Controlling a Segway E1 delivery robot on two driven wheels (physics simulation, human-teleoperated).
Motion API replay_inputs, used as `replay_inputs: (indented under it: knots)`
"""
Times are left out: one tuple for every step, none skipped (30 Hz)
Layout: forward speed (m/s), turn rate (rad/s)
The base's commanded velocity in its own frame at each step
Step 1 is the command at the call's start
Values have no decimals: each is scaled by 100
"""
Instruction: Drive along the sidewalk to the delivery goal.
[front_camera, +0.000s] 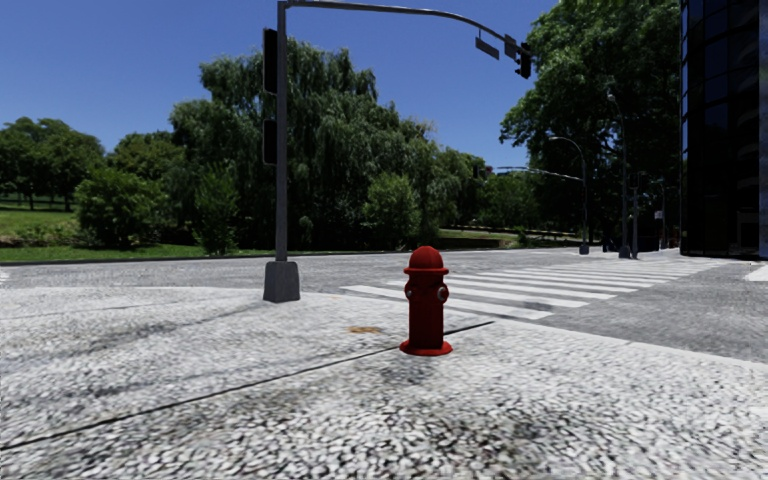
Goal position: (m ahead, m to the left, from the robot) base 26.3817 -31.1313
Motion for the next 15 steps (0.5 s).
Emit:
replay_inputs:
  knots:
    - [0,0]
    - [0,0]
    - [0,0]
    - [0,0]
    - [0,0]
    - [0,0]
    - [0,0]
    - [0,0]
    - [0,6]
    - [0,23]
    - [0,23]
    - [0,47]
    - [0,66]
    - [0,96]
    - [0,120]
